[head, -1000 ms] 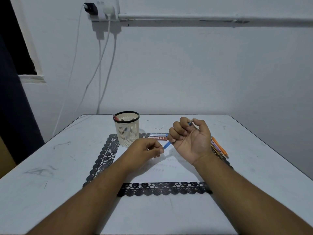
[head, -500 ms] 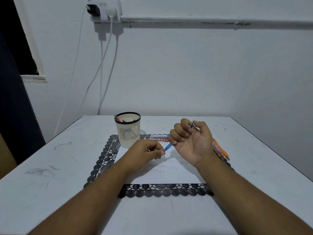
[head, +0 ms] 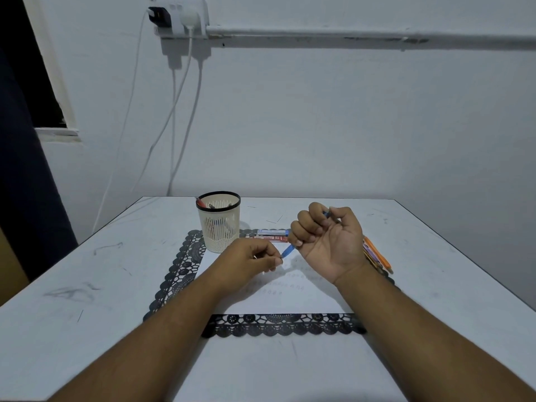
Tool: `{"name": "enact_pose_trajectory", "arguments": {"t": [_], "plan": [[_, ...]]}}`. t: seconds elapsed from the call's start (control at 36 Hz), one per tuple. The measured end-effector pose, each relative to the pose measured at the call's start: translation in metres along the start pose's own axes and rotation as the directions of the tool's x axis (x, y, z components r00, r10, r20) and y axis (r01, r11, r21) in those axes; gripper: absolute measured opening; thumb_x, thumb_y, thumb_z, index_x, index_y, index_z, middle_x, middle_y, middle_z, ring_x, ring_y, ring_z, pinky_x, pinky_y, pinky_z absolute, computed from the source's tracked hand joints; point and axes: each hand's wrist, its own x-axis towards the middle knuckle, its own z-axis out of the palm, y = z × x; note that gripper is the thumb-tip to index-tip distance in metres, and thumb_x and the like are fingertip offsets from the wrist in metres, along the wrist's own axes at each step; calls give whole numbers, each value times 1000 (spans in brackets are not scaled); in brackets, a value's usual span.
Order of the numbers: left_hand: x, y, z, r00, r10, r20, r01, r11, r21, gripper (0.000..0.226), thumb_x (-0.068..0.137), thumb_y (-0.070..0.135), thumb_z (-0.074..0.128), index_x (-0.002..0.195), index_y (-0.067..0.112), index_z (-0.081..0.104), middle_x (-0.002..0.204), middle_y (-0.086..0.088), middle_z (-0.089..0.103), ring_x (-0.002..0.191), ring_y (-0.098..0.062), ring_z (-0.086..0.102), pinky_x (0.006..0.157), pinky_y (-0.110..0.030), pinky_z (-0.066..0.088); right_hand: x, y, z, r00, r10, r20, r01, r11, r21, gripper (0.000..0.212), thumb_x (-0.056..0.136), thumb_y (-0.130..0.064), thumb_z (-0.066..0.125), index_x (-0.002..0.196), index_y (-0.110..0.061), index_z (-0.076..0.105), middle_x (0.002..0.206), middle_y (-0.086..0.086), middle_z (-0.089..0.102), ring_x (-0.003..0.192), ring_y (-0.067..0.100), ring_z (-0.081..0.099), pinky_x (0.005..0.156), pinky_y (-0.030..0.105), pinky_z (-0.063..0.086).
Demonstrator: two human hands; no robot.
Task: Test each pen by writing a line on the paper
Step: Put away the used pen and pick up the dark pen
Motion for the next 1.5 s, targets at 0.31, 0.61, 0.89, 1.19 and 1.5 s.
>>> {"name": "enact_pose_trajectory", "arguments": {"t": [0.31,0.61,0.89,1.19,1.5], "plan": [[-1,1,1,1000,10,24,-10,1000,-22,12,92,15,74,82,22,76,77,5,72,76,-7,62,77,-29,48,0,0,0,1000,7,-18,-7,1000,-2,28,88,-34,39,65,-19,34,65,0,20,61,18,17,63,37,15],[2,-2,0,1000,20,21,-19,999,-37,13,91,14,75,84,25,76,78,6,71,74,-9,59,76,-34,48,-1,-1,0,999,-16,-37,18,999,52,31,87,-39,39,65,-19,34,65,-1,22,60,17,18,62,34,20],[1,3,-1,998,63,-27,-63,998,-15,16,92,12,74,88,27,77,82,5,74,74,-8,62,75,-30,50,-2,-4,2,990,-54,-132,70,990,122,26,84,-35,41,64,-21,32,65,-2,19,61,17,15,59,32,23],[0,5,-1,997,66,-36,-66,998,1,10,92,11,74,90,20,77,83,2,75,75,-8,64,74,-26,52,-3,-4,3,989,-54,-135,67,993,100,26,84,-34,41,69,-22,23,65,-2,18,61,17,14,60,32,22],[-1,3,-2,994,94,-60,-95,995,-6,10,94,12,73,91,20,78,81,4,73,76,-9,63,77,-30,52,-1,-2,2,986,-50,-157,79,980,184,28,88,-38,44,68,-21,33,66,-3,21,62,17,17,59,31,30]]}}
